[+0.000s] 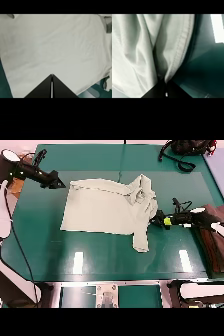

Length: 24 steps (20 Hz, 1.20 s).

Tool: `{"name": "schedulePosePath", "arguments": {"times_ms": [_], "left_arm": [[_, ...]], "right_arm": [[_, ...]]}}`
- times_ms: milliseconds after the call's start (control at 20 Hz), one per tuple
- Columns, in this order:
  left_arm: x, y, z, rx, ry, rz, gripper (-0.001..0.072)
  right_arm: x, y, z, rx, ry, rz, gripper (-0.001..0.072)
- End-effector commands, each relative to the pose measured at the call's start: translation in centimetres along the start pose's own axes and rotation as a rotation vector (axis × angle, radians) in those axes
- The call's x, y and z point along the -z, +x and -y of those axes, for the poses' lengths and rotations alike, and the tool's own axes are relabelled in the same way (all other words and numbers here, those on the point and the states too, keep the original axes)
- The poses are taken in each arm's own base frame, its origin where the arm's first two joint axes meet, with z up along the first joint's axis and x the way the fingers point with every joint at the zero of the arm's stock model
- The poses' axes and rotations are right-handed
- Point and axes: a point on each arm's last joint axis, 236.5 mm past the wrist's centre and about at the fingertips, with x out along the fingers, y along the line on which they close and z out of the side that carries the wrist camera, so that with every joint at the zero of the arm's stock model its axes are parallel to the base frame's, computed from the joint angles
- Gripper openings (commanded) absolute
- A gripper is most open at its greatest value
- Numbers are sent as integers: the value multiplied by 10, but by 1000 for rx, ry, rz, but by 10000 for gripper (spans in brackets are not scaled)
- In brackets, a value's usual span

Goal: Fold the shirts.

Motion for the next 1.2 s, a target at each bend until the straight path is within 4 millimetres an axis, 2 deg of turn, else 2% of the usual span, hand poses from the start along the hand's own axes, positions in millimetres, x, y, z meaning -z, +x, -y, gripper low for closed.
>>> {"name": "schedulePosePath", "arguments": {"times_ms": [0, 100, 200, 250, 300, 450, 550, 650, 700, 750, 800, 950, 1100, 1150], "left_arm": [[28, -13, -30, -120, -77, -104, 20], [47, -26, -42, -200, -94, -171, 19], [57, -38, -42, -243, -101, -192, 19], [61, -43, -42, -264, -113, -191, 19], [69, -47, -46, -294, -131, -205, 19], [116, -51, -62, -388, -213, -280, 19], [143, -38, -68, -401, -240, -268, 20], [159, -18, -81, -418, -297, -210, 24], [168, -4, -86, -405, -326, -209, 223], [176, 9, -89, -389, -369, -202, 492], [180, 25, -89, -354, -403, -179, 510], [185, 63, -67, -175, -421, -124, 509], [194, 78, -54, -88, -425, -116, 508], [194, 80, -48, -52, -414, -109, 471]], "right_arm": [[-5, -10, 8, 52, -53, -4, 15], [-11, -36, 29, 127, -49, 5, 15], [-19, -65, 50, 208, -21, 51, 15], [-21, -75, 55, 223, -12, 71, 15], [-22, -77, 54, 222, -13, 76, 15], [-17, -71, 50, 220, -29, 61, 15], [-14, -66, 44, 220, -50, 47, 15], [-11, -61, 39, 219, -69, 33, 15], [-9, -59, 36, 219, -79, 26, 15], [-7, -56, 33, 219, -90, 18, 15], [-6, -54, 31, 219, -105, 11, 15], [-3, -48, 24, 219, -137, 2, 15], [-5, -45, 19, 206, -137, 13, 15], [-6, -45, 18, 202, -134, 18, 15]]}}
